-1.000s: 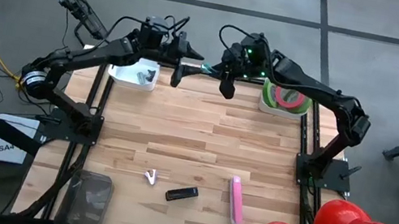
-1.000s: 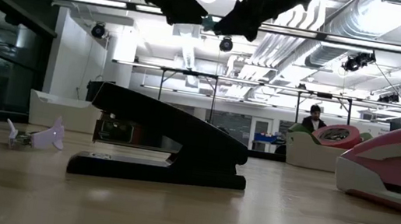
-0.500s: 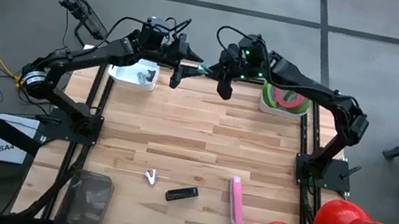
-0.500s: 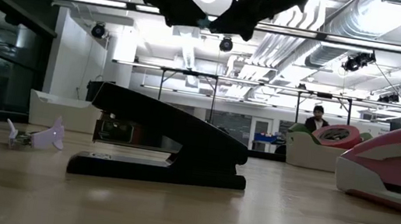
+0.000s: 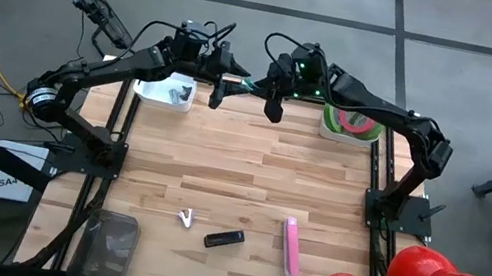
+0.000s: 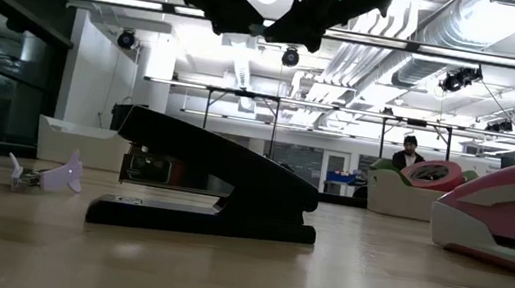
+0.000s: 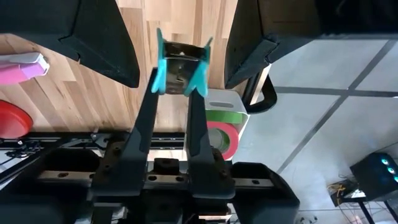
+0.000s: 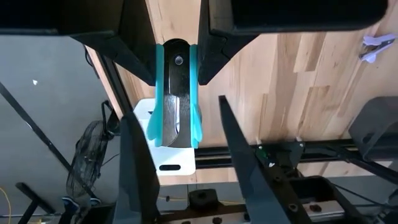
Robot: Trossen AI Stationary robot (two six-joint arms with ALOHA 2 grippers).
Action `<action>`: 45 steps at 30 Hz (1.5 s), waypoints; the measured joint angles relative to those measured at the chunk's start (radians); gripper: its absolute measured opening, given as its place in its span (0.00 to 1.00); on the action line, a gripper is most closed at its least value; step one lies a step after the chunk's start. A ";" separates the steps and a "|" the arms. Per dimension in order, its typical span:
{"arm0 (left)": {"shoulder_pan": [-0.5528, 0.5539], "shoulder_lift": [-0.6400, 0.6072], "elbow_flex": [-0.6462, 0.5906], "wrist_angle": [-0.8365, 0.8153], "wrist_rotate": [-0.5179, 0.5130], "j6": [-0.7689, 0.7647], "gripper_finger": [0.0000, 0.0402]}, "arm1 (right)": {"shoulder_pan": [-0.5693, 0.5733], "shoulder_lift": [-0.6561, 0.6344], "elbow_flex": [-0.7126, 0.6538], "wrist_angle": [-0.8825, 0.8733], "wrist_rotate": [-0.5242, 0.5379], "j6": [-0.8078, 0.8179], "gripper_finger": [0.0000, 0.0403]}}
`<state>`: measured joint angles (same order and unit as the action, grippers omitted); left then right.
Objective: Pick and place Stapler, Stapler remover, tape
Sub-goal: Put the light green staple remover into the left white bin
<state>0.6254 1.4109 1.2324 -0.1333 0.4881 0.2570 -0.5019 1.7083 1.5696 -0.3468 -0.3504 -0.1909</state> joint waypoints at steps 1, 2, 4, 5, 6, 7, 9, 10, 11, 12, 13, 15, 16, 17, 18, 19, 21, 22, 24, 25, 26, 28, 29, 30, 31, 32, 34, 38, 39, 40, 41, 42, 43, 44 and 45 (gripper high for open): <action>0.000 0.000 0.000 0.000 0.000 0.000 0.58 | -0.001 0.002 0.000 0.002 -0.001 0.000 0.20; 0.000 0.000 0.000 0.000 0.002 0.000 0.58 | -0.002 0.003 0.000 0.001 0.000 0.000 0.20; 0.000 0.000 0.000 0.000 0.008 0.000 0.58 | -0.002 0.007 0.000 -0.002 0.000 0.000 0.20; 0.000 0.000 0.000 0.000 0.010 0.000 0.58 | -0.002 0.008 0.000 0.002 0.000 0.000 0.20; 0.000 0.000 0.000 -0.002 0.010 0.000 0.58 | -0.002 0.009 0.000 0.004 0.000 0.002 0.20; 0.000 0.000 0.000 -0.004 0.011 0.000 0.58 | -0.002 0.009 0.000 0.005 0.000 0.004 0.20; 0.000 0.000 0.000 -0.005 0.011 0.000 0.58 | -0.002 0.009 0.000 0.009 0.000 0.004 0.20; 0.000 0.000 0.000 -0.005 0.011 0.000 0.58 | -0.001 0.009 0.000 0.011 0.000 0.004 0.20; 0.000 0.000 0.000 -0.004 0.011 0.000 0.58 | -0.001 0.009 0.000 0.012 0.000 0.004 0.20; 0.000 0.000 0.000 -0.005 0.011 0.000 0.58 | -0.002 0.009 0.000 0.012 0.000 0.004 0.20; 0.000 0.000 0.000 -0.006 0.010 0.000 0.58 | -0.002 0.009 0.000 0.013 0.000 0.004 0.20; 0.000 0.000 0.000 -0.011 0.001 0.000 0.58 | -0.002 0.009 0.000 0.016 0.000 0.004 0.20; 0.000 0.000 0.000 -0.016 0.000 0.000 0.58 | -0.002 0.009 0.000 0.019 0.000 0.004 0.20; 0.000 0.000 0.000 -0.018 -0.001 0.000 0.57 | -0.002 0.009 0.000 0.020 0.000 0.005 0.20; 0.000 0.000 0.000 -0.021 -0.001 0.000 0.56 | -0.002 0.009 0.000 0.020 0.000 0.007 0.20; 0.000 0.000 0.000 -0.025 -0.001 0.000 0.54 | -0.002 0.009 0.000 0.020 0.000 0.007 0.20; 0.000 0.000 0.000 -0.027 -0.002 0.000 0.50 | -0.002 0.009 0.000 0.020 0.000 0.008 0.20; 0.000 0.000 0.000 -0.027 -0.004 0.000 0.47 | -0.001 0.009 0.000 0.020 -0.001 0.008 0.20; 0.001 0.000 0.000 -0.026 -0.006 0.000 0.41 | -0.001 0.009 0.000 0.019 -0.005 0.008 0.20; 0.001 0.000 0.000 -0.026 -0.009 0.000 0.38 | -0.001 0.009 0.000 0.019 -0.005 0.008 0.20; 0.001 0.000 0.000 -0.026 -0.013 0.000 0.36 | -0.001 0.009 0.000 0.019 -0.005 0.008 0.20; 0.001 0.000 0.000 -0.026 -0.012 0.000 0.31 | -0.001 0.009 0.000 0.017 -0.007 0.007 0.20; 0.001 0.000 0.000 -0.027 -0.009 0.000 0.29 | -0.001 0.009 0.000 0.016 -0.008 0.004 0.20; 0.001 0.000 0.000 -0.028 -0.005 0.000 0.27 | -0.001 0.009 0.000 0.015 -0.009 0.002 0.20; 0.001 0.000 0.000 -0.030 -0.004 0.000 0.26 | -0.001 0.009 0.000 0.014 -0.009 0.000 0.20; 0.001 0.000 0.000 -0.031 -0.002 -0.001 0.25 | -0.001 0.009 0.000 0.013 -0.010 -0.002 0.20; 0.001 0.000 0.000 -0.031 0.002 -0.002 0.24 | -0.001 0.009 0.000 0.010 -0.012 -0.008 0.20; 0.001 0.000 0.000 -0.039 0.003 -0.002 0.23 | -0.001 0.009 0.000 0.009 -0.011 -0.007 0.20; 0.001 0.000 0.000 -0.044 0.003 -0.002 0.23 | -0.001 0.009 0.000 0.008 -0.011 -0.007 0.20; 0.001 0.000 0.000 -0.048 0.003 -0.002 0.23 | -0.001 0.009 0.000 0.008 -0.011 -0.007 0.20; 0.002 0.000 0.000 -0.050 0.003 -0.003 0.23 | 0.000 0.009 0.000 0.008 -0.010 -0.007 0.20; 0.002 0.000 0.000 -0.051 0.003 -0.004 0.23 | 0.000 0.009 0.000 0.008 -0.008 -0.007 0.20; 0.002 0.000 0.000 -0.050 0.003 -0.007 0.23 | 0.000 0.009 0.000 0.008 -0.008 -0.004 0.20; 0.002 0.000 0.001 -0.050 0.003 -0.008 0.23 | 0.000 0.009 0.000 0.008 -0.008 -0.003 0.20; 0.002 0.000 0.001 -0.050 0.003 -0.008 0.23 | 0.000 0.009 0.000 0.008 -0.008 -0.003 0.20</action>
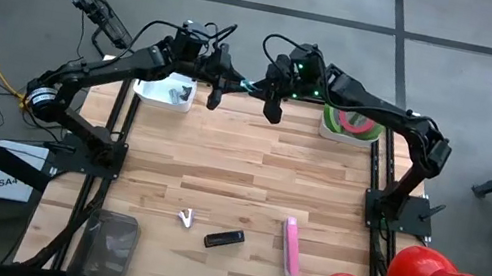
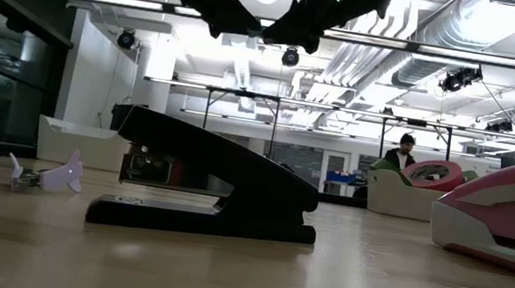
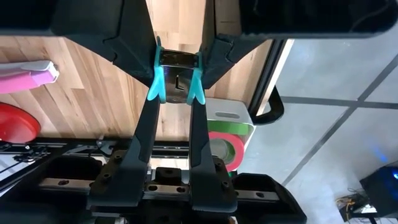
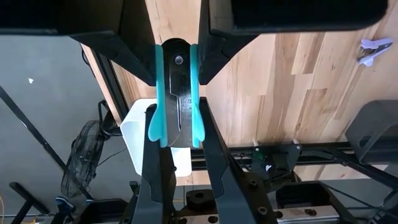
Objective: Pick and place Stapler, Stapler remover, tape
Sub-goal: Put the light green staple remover into the left white bin
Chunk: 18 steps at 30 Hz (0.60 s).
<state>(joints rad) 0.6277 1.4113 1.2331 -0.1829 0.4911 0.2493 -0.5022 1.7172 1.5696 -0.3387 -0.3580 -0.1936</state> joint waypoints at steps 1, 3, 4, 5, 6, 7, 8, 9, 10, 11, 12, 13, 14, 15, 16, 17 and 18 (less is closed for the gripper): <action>0.000 0.000 0.000 0.000 0.000 0.000 0.23 | 0.000 0.000 0.000 0.000 0.000 0.000 0.20; 0.000 0.000 0.000 0.000 -0.002 -0.001 0.22 | 0.000 0.000 0.000 0.000 0.004 0.002 0.24; 0.000 0.000 0.000 0.000 -0.008 -0.002 0.22 | 0.000 0.000 0.000 -0.001 0.016 0.014 0.28; 0.000 0.000 0.000 0.000 -0.019 -0.002 0.22 | -0.001 0.000 0.000 0.000 0.023 0.025 0.33; 0.000 0.001 0.000 -0.001 -0.027 -0.003 0.22 | -0.002 -0.003 0.000 -0.002 0.026 0.035 0.37; 0.000 0.001 0.000 -0.002 -0.037 -0.003 0.22 | -0.003 -0.006 0.000 -0.006 0.027 0.046 0.41; 0.000 0.001 0.000 -0.002 -0.051 -0.002 0.22 | -0.003 -0.008 0.000 -0.009 0.030 0.054 0.45; 0.000 0.001 0.000 0.000 -0.058 -0.002 0.22 | -0.003 -0.012 0.000 -0.011 0.030 0.060 0.48; 0.000 0.001 0.000 -0.001 -0.064 -0.002 0.22 | -0.003 -0.017 0.000 -0.018 0.030 0.066 0.50; 0.000 0.001 0.000 -0.001 -0.074 -0.002 0.22 | -0.003 -0.020 0.000 -0.028 0.029 0.067 0.51; 0.000 0.001 0.000 -0.001 -0.084 -0.002 0.22 | -0.003 -0.023 0.000 -0.033 0.030 0.066 0.52; 0.000 0.001 0.000 -0.001 -0.095 -0.002 0.22 | -0.002 -0.029 0.000 -0.040 0.035 0.064 0.52; 0.000 0.001 0.000 -0.001 -0.115 -0.002 0.22 | -0.002 -0.035 0.000 -0.055 0.042 0.062 0.53; 0.000 0.001 0.000 -0.002 -0.134 -0.002 0.22 | -0.002 -0.042 0.000 -0.068 0.061 0.061 0.53; 0.000 0.001 0.000 -0.004 -0.154 -0.002 0.22 | -0.002 -0.049 0.000 -0.076 0.082 0.060 0.53; 0.000 0.001 0.000 -0.008 -0.178 -0.002 0.22 | -0.003 -0.057 0.000 -0.088 0.097 0.060 0.52; 0.000 0.001 0.000 -0.009 -0.206 -0.002 0.22 | -0.003 -0.065 0.000 -0.105 0.118 0.059 0.52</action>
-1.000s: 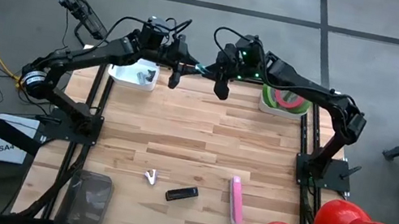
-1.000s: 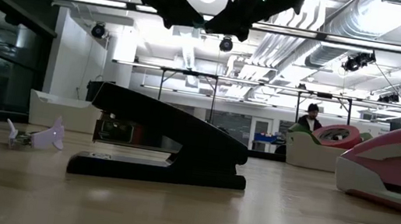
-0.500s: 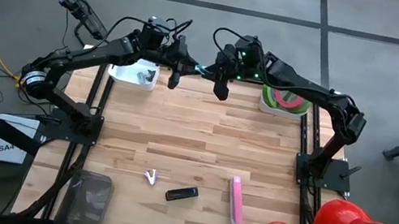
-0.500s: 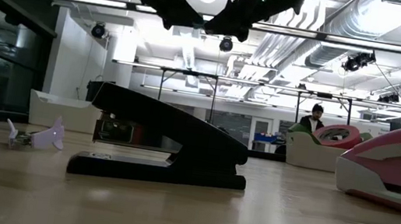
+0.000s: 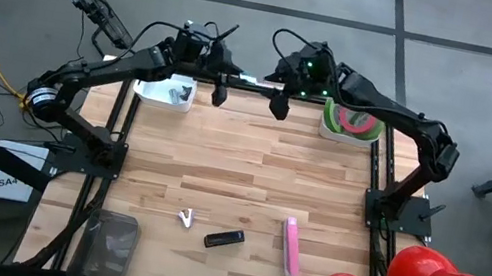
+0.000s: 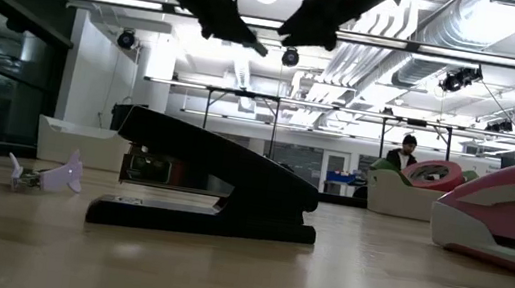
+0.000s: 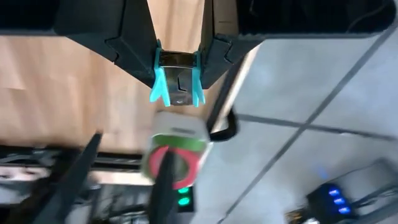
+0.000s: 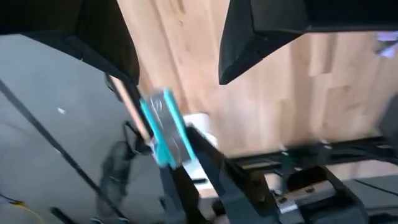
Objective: Pick and place Stapler, Stapler remover, tape
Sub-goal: Put the light green staple remover into the left white bin
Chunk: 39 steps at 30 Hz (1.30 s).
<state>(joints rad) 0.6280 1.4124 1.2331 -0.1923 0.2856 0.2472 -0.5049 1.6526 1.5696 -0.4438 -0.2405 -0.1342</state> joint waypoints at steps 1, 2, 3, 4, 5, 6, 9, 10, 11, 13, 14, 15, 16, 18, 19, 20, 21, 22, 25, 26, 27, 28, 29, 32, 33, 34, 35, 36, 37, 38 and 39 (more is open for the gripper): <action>0.000 0.000 0.000 -0.003 -0.029 -0.001 0.22 | 0.000 -0.008 0.000 -0.016 0.019 0.000 0.52; 0.000 0.000 0.000 -0.009 -0.055 -0.006 0.22 | 0.000 -0.014 0.000 -0.030 0.036 0.000 0.52; 0.000 0.000 0.000 -0.017 -0.085 -0.009 0.22 | 0.000 -0.021 0.000 -0.044 0.051 0.000 0.52; 0.000 0.000 0.000 -0.029 -0.116 -0.013 0.22 | 0.000 -0.028 0.000 -0.062 0.067 -0.001 0.52; 0.000 0.000 0.000 -0.043 -0.142 -0.015 0.22 | 0.000 -0.034 0.000 -0.077 0.082 0.000 0.52; 0.001 0.000 0.000 -0.064 -0.172 -0.015 0.22 | 0.000 -0.042 0.000 -0.091 0.097 -0.001 0.53; 0.001 0.000 0.000 -0.130 -0.273 -0.016 0.22 | 0.001 -0.057 0.000 -0.131 0.156 0.000 0.53; 0.001 0.000 0.000 -0.154 -0.305 -0.015 0.22 | 0.000 -0.058 0.000 -0.139 0.174 0.003 0.52; 0.001 0.000 0.000 -0.178 -0.339 -0.016 0.22 | 0.000 -0.059 0.000 -0.148 0.189 0.005 0.52; 0.001 0.000 0.000 -0.233 -0.403 -0.016 0.22 | -0.001 -0.059 0.000 -0.168 0.209 0.006 0.52; 0.001 0.000 0.000 -0.261 -0.439 -0.016 0.22 | 0.000 -0.059 0.000 -0.171 0.216 0.005 0.52; 0.001 0.000 0.000 -0.292 -0.471 -0.017 0.22 | 0.000 -0.059 0.000 -0.173 0.216 0.005 0.52; 0.001 0.000 0.000 -0.320 -0.502 -0.019 0.22 | 0.000 -0.059 0.000 -0.174 0.216 0.005 0.52; 0.001 0.000 0.000 -0.378 -0.560 -0.033 0.22 | 0.000 -0.059 0.000 -0.174 0.216 0.004 0.52; 0.008 -0.001 0.000 -0.405 -0.583 -0.041 0.22 | 0.000 -0.058 0.000 -0.174 0.216 0.004 0.52; 0.019 -0.001 0.000 -0.430 -0.592 -0.049 0.22 | 0.000 -0.058 0.000 -0.174 0.216 0.004 0.52; 0.029 -0.001 0.000 -0.455 -0.594 -0.066 0.22 | -0.001 -0.058 0.000 -0.174 0.216 0.004 0.52; 0.043 -0.001 0.000 -0.480 -0.596 -0.089 0.22 | -0.001 -0.058 0.000 -0.174 0.216 0.004 0.52; 0.106 -0.001 0.000 -0.535 -0.580 -0.186 0.22 | -0.001 -0.058 0.000 -0.174 0.216 0.004 0.52; 0.129 -0.001 0.000 -0.547 -0.569 -0.226 0.22 | -0.001 -0.058 0.000 -0.174 0.216 0.004 0.52; 0.152 -0.001 0.000 -0.557 -0.552 -0.269 0.22 | -0.001 -0.058 0.000 -0.174 0.216 0.004 0.52; 0.179 -0.001 0.000 -0.570 -0.535 -0.311 0.22 | -0.001 -0.058 0.000 -0.174 0.216 0.004 0.52; 0.204 -0.001 0.000 -0.588 -0.520 -0.348 0.22 | -0.001 -0.058 0.000 -0.174 0.216 0.004 0.52; 0.273 -0.001 0.000 -0.642 -0.472 -0.428 0.22 | -0.001 -0.058 0.000 -0.174 0.215 0.004 0.52; 0.292 -0.001 -0.001 -0.658 -0.460 -0.451 0.22 | -0.001 -0.058 0.000 -0.174 0.215 0.004 0.52; 0.307 -0.001 -0.001 -0.670 -0.454 -0.474 0.22 | -0.001 -0.058 0.000 -0.174 0.215 0.004 0.52; 0.320 -0.001 -0.001 -0.684 -0.452 -0.499 0.22 | -0.001 -0.058 0.000 -0.174 0.215 0.004 0.52; 0.333 -0.001 -0.001 -0.702 -0.451 -0.523 0.22 | -0.001 -0.058 0.000 -0.174 0.215 0.004 0.52; 0.346 -0.001 -0.001 -0.719 -0.450 -0.545 0.22 | -0.001 -0.058 0.000 -0.174 0.215 0.004 0.52; 0.359 -0.001 -0.001 -0.734 -0.448 -0.567 0.22 | -0.002 -0.058 0.000 -0.174 0.215 0.004 0.52; 0.372 -0.001 -0.001 -0.750 -0.448 -0.585 0.22 | -0.002 -0.058 0.000 -0.174 0.215 0.004 0.52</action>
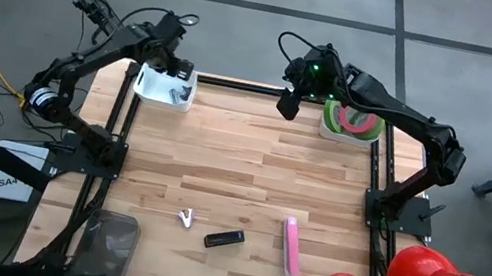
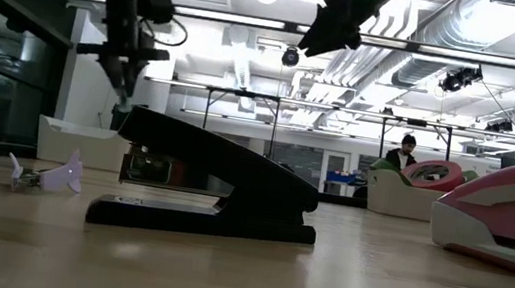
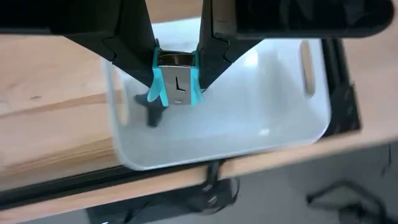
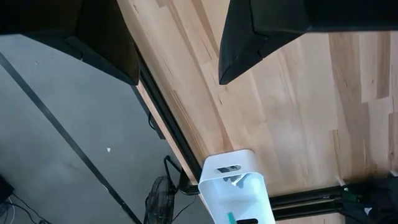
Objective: Pick and place Stapler, Stapler remover, tape
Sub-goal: Put the light green staple remover into the left white bin
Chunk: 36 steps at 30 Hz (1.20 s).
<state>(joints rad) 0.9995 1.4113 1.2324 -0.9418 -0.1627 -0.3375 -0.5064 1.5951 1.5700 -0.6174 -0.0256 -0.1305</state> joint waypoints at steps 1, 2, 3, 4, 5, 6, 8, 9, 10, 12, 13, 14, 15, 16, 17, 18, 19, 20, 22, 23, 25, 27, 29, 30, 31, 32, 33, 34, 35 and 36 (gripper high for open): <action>0.011 0.000 0.000 -0.015 0.000 -0.009 0.22 | 0.000 0.000 0.000 0.000 0.000 0.000 0.52; 0.021 0.000 -0.004 -0.020 0.000 -0.011 0.22 | 0.000 0.000 0.000 0.000 0.000 0.000 0.52; 0.030 0.000 -0.009 -0.019 0.002 -0.012 0.22 | 0.000 0.000 0.000 0.000 0.000 0.000 0.52; 0.037 0.000 -0.017 -0.019 0.010 -0.012 0.22 | 0.000 0.000 0.000 0.000 0.000 0.000 0.52; 0.045 0.000 -0.026 -0.020 0.023 -0.013 0.22 | 0.000 0.000 0.000 0.000 0.000 0.000 0.52; 0.054 0.001 -0.036 -0.019 0.033 -0.015 0.22 | 0.000 0.000 0.000 0.000 0.000 0.000 0.52; 0.066 0.011 -0.055 -0.019 0.039 -0.022 0.22 | 0.000 0.000 0.000 0.000 0.000 0.000 0.52; 0.070 0.018 -0.066 -0.018 0.048 -0.031 0.22 | 0.000 0.000 0.000 0.000 0.000 0.000 0.52; 0.071 0.028 -0.076 -0.018 0.054 -0.036 0.22 | 0.000 0.000 0.000 0.000 0.000 0.000 0.52; 0.071 0.046 -0.092 -0.010 0.069 -0.039 0.22 | 0.000 0.000 0.000 0.000 0.000 0.000 0.52; 0.070 0.053 -0.099 -0.005 0.075 -0.039 0.22 | 0.000 0.001 0.000 0.000 0.000 0.000 0.52; 0.069 0.060 -0.103 -0.003 0.076 -0.040 0.22 | 0.000 0.001 0.000 0.000 0.000 0.000 0.52; 0.067 0.070 -0.107 0.001 0.075 -0.041 0.22 | 0.000 0.001 0.000 0.000 0.000 0.000 0.52; 0.067 0.081 -0.111 0.006 0.075 -0.043 0.22 | 0.000 0.001 0.000 0.000 0.000 0.000 0.52; 0.067 0.093 -0.113 0.008 0.072 -0.050 0.22 | 0.000 0.001 0.000 0.000 0.000 0.000 0.52; 0.067 0.105 -0.115 0.008 0.069 -0.057 0.22 | 0.000 0.001 0.000 0.000 -0.001 0.000 0.52; 0.068 0.117 -0.116 0.007 0.065 -0.060 0.22 | 0.000 0.001 0.000 0.000 -0.001 0.000 0.52; 0.068 0.129 -0.116 0.009 0.060 -0.061 0.22 | 0.000 0.001 0.000 0.000 -0.001 0.000 0.52; 0.068 0.149 -0.116 0.007 0.058 -0.061 0.22 | 0.000 0.001 0.000 0.000 -0.002 0.000 0.52; 0.068 0.156 -0.116 0.004 0.056 -0.061 0.22 | 0.000 0.001 0.000 0.000 -0.004 0.000 0.52; 0.068 0.166 -0.116 -0.006 0.050 -0.061 0.22 | 0.000 0.001 0.000 0.000 -0.005 0.000 0.52; 0.068 0.172 -0.116 -0.015 0.034 -0.061 0.22 | 0.000 0.001 0.000 0.000 -0.005 0.000 0.52; 0.068 0.172 -0.116 -0.011 0.026 -0.062 0.22 | 0.000 0.001 0.000 0.000 -0.005 0.000 0.52; 0.068 0.172 -0.116 -0.011 0.023 -0.065 0.22 | 0.000 0.001 0.000 0.000 -0.005 0.000 0.52; 0.068 0.172 -0.116 -0.010 0.022 -0.069 0.22 | 0.000 0.001 0.000 0.000 -0.005 0.000 0.52; 0.068 0.172 -0.116 -0.007 0.021 -0.074 0.22 | 0.000 0.001 0.000 0.000 -0.005 0.000 0.52; 0.068 0.172 -0.116 -0.003 0.019 -0.080 0.22 | 0.000 0.001 0.000 0.000 -0.005 0.000 0.52; 0.068 0.172 -0.116 0.002 0.015 -0.087 0.22 | 0.000 0.001 0.000 0.000 -0.005 0.000 0.52; 0.068 0.172 -0.116 0.005 0.014 -0.092 0.22 | 0.000 0.001 0.000 0.000 -0.005 0.000 0.52; 0.068 0.172 -0.116 0.007 0.014 -0.098 0.22 | 0.000 0.001 0.000 0.000 -0.005 0.000 0.52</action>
<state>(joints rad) 1.0672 1.5829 1.1160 -0.9350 -0.1487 -0.4354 -0.5060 1.5959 1.5700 -0.6174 -0.0307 -0.1303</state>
